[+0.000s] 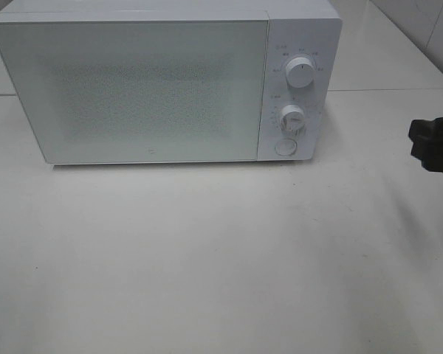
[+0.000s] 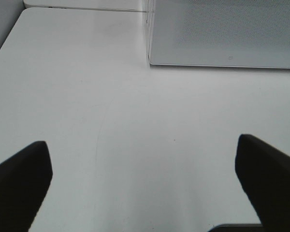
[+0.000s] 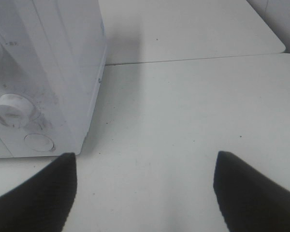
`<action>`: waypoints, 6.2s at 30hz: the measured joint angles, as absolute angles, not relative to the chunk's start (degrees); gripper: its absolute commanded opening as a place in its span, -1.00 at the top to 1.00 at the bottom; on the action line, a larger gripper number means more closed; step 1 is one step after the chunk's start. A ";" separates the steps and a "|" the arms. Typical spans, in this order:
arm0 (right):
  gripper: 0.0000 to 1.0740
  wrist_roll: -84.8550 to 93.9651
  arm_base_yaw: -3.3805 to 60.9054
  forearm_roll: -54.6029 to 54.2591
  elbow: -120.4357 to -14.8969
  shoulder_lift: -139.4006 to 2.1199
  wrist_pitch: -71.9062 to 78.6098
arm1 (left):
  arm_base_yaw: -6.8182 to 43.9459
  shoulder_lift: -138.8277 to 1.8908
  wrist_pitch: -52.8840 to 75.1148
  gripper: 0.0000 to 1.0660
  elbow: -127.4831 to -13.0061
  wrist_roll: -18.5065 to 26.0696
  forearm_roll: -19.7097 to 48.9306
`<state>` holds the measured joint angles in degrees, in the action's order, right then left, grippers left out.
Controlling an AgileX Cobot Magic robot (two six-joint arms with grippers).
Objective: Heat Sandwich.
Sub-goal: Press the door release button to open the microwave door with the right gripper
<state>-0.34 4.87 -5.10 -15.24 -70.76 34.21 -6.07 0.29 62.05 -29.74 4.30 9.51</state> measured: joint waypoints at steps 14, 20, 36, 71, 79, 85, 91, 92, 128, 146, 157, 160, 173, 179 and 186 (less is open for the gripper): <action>-0.41 11.34 23.32 -23.15 -13.87 -85.14 54.95 | -6.07 0.29 62.05 -0.83 -29.74 4.30 9.51; -0.41 13.35 30.42 -29.74 -13.92 -89.44 60.33 | -6.07 0.29 62.05 -0.83 -29.74 4.30 9.51; -0.41 14.50 43.43 -42.06 -19.71 -98.72 62.57 | -6.07 0.29 62.05 -0.83 -29.74 4.30 9.51; -0.40 -49.27 43.95 -43.32 -20.05 -98.72 62.17 | -6.07 0.29 62.05 -0.83 -29.74 4.30 9.51; -0.04 -66.23 43.95 -43.32 -20.11 -98.72 62.17 | -6.07 0.29 62.05 -0.83 -29.74 4.30 9.51; 0.60 -73.28 43.95 -43.32 -20.11 -98.72 62.17 | -6.07 0.29 62.05 -0.83 -29.74 4.30 9.51; 1.00 -77.23 43.95 -43.43 -20.11 -98.72 60.56 | -6.07 0.29 62.05 -0.83 -29.74 4.30 9.51; 1.00 -77.35 43.95 -43.43 -20.11 -98.72 60.56 | -6.07 0.29 62.05 -0.83 -29.74 4.30 9.51; 1.00 -81.70 35.58 -35.81 -33.80 -109.78 51.74 | -6.07 0.29 62.05 -0.83 -29.74 4.30 9.51; 1.00 -81.70 29.85 -31.91 -45.09 -117.86 46.93 | -6.07 0.29 62.05 -0.83 -29.74 4.30 9.51; 1.00 -81.65 28.42 -31.23 -49.39 -121.52 44.52 | -6.07 0.29 62.05 -0.83 -29.74 4.30 9.51; 1.00 -81.65 28.42 -31.23 -49.56 -121.98 44.29 | -6.07 0.29 62.05 -0.83 -29.74 4.30 9.51; 1.00 -81.07 28.42 -31.51 -49.56 -120.72 44.63 | -6.07 0.29 62.05 -0.83 -29.74 4.30 9.51; 1.00 -80.73 28.42 -31.57 -49.39 -120.26 44.63 | -6.07 0.29 62.05 -0.83 -29.74 4.30 9.51; 1.00 -80.62 28.53 -31.68 -49.16 -120.26 46.24 | -6.07 0.29 62.05 -0.83 -29.74 4.30 9.51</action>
